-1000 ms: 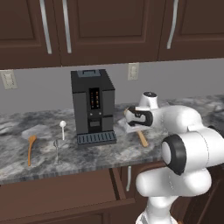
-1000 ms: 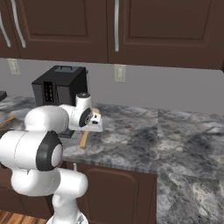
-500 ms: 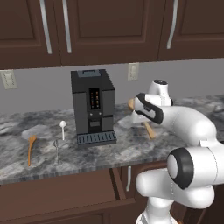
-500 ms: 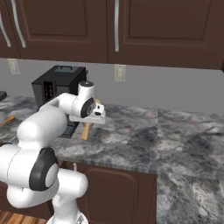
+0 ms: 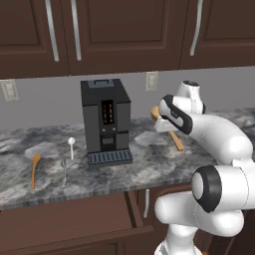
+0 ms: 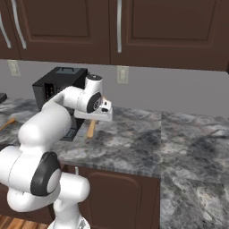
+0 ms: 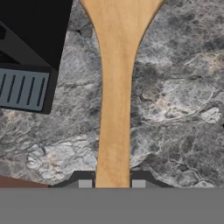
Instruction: Organize the utensils by type. Pick up the wooden spoons from the counter and place them in the open cabinet. Then pick up the metallic utensils from the counter and place them in the open drawer.
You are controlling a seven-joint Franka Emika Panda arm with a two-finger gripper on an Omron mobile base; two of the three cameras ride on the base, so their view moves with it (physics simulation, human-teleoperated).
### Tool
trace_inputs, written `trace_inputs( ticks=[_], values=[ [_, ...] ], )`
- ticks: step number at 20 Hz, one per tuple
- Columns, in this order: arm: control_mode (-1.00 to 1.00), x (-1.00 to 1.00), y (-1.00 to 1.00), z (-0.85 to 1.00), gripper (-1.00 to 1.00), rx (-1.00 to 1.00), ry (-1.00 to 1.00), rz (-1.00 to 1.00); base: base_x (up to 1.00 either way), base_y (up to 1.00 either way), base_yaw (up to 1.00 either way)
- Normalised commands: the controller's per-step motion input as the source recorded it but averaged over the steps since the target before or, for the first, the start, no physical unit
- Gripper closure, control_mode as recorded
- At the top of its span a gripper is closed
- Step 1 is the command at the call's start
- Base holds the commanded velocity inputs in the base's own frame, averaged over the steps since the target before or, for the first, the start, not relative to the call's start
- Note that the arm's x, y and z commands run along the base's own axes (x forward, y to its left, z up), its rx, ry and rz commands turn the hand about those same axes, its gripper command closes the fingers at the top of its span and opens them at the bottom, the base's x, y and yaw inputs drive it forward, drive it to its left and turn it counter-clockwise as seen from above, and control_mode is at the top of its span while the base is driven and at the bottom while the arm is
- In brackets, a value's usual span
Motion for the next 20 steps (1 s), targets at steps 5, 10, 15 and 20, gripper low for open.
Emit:
trace_inputs(
  ticks=[5, 10, 15, 20],
  values=[
    [-1.00, 0.00, 0.00, 0.00, 1.00, 0.00, 0.00, 0.00, 0.00, 0.00, 0.00],
    [-1.00, 0.00, 0.00, 0.00, 1.00, 0.00, 0.00, 0.00, 0.00, 0.00, 0.00],
    [1.00, 0.00, 0.00, 0.00, 1.00, 0.00, 0.00, 0.00, -0.31, -0.18, -0.01],
    [1.00, 0.00, 0.00, 0.00, 1.00, 0.00, 0.00, 0.00, -0.47, -0.26, -0.03]
  ],
)
